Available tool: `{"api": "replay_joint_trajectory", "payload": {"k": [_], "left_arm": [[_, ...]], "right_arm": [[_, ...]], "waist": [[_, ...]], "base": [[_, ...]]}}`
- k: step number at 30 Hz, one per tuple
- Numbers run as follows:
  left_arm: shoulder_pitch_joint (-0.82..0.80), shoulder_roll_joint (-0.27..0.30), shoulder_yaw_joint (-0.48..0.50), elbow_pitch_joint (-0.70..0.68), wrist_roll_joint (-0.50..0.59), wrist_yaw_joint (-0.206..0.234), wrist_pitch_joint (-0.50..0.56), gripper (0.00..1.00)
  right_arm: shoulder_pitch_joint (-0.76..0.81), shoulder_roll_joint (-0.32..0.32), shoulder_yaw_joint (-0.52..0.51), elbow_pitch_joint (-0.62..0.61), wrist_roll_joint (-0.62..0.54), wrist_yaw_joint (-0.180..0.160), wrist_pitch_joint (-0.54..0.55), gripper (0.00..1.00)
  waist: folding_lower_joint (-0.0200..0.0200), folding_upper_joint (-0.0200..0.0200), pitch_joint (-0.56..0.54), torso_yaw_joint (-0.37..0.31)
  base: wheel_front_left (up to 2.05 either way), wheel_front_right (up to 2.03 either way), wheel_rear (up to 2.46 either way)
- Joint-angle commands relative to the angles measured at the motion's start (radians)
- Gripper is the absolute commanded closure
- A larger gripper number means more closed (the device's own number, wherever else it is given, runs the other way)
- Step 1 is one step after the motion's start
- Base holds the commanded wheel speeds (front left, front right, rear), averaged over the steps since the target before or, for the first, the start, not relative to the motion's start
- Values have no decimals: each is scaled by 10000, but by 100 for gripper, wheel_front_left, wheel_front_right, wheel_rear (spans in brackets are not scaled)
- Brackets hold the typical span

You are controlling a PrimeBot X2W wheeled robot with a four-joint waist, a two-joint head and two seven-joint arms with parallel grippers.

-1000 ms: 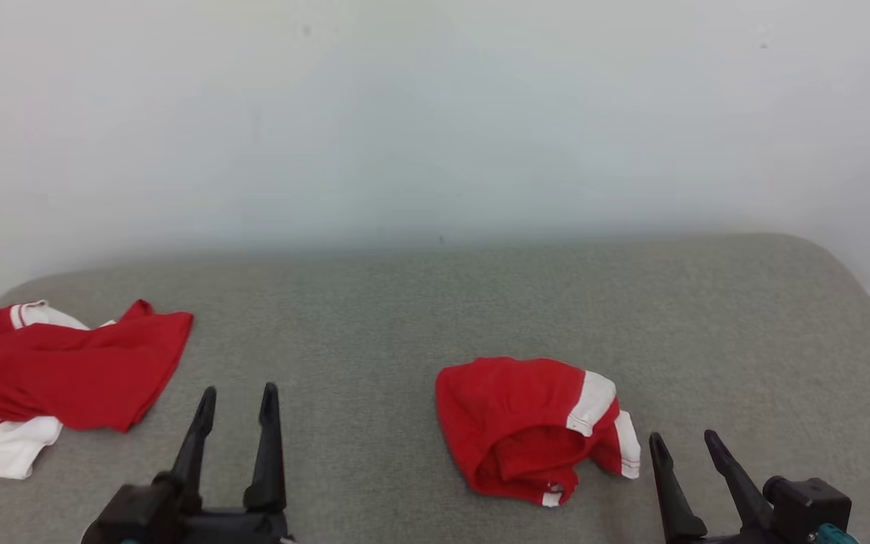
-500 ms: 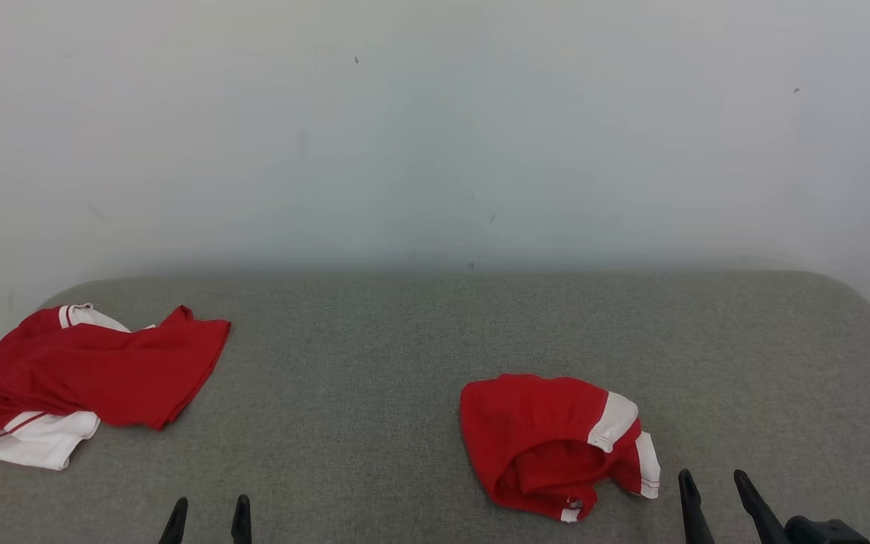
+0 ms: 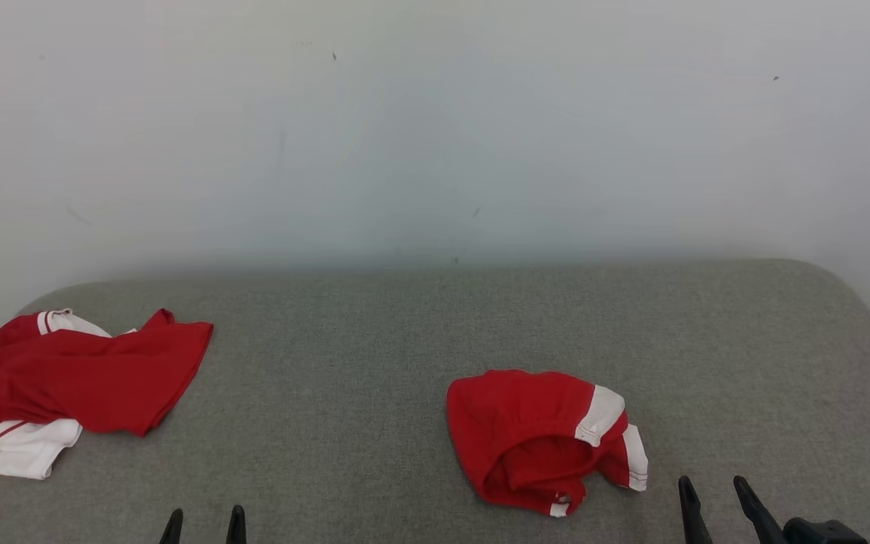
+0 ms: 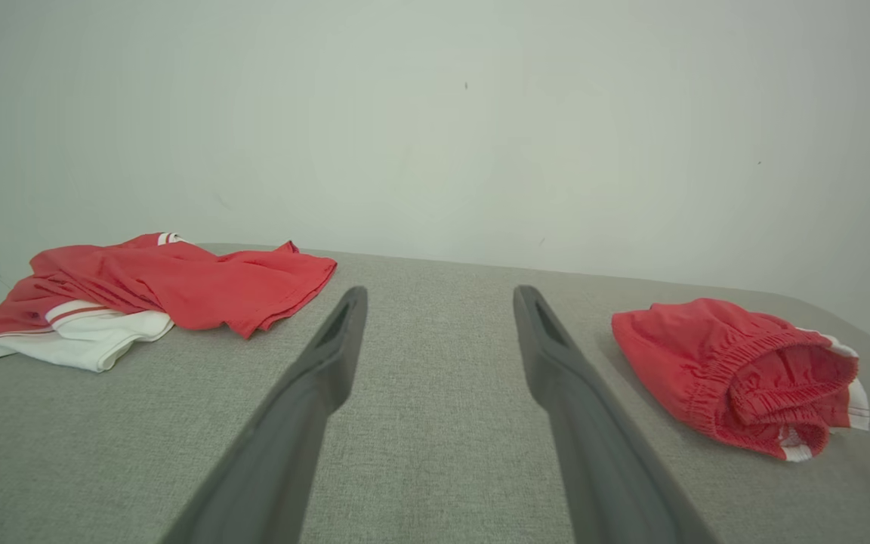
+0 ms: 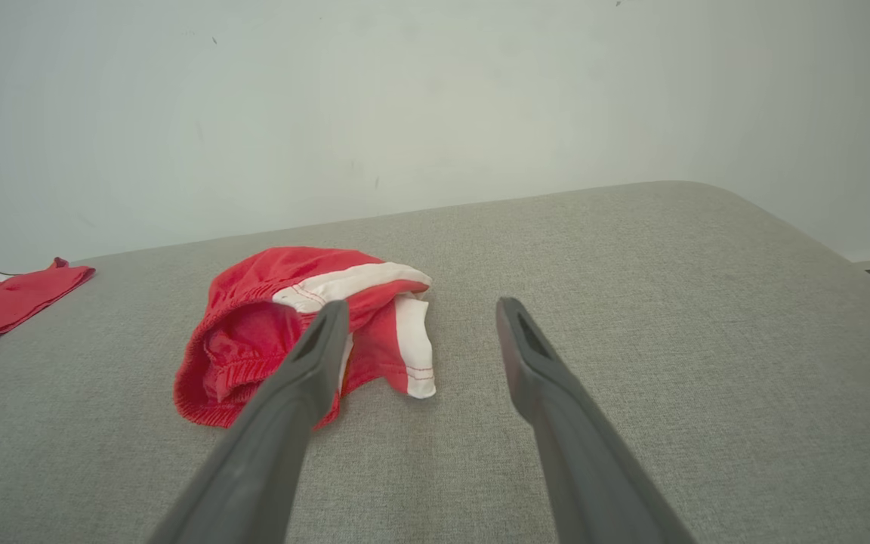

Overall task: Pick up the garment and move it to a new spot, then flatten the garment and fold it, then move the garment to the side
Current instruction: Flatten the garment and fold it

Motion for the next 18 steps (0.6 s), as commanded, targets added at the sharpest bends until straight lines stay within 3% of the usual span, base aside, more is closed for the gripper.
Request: {"api": "replay_joint_trajectory", "payload": {"k": [1,11,18], "left_arm": [[111,-35,42,25,9,-10,-42,0],[-164,-129,-85,372,80,-132,-42,0],[-633,-157,-706,958,26,-183,-41,0]], "right_arm": [[-50,-2,17,-55,-7,-21,10,0],[-130,9,131,-73,85,-21,95,0],[-238,10,222,-172,-15,-21,208,0]], "waist": [[0,0,27,-26],[0,0,161,-144],[0,0,375,-899]], "base": [[0,0,0],[0,0,0],[0,0,0]]}}
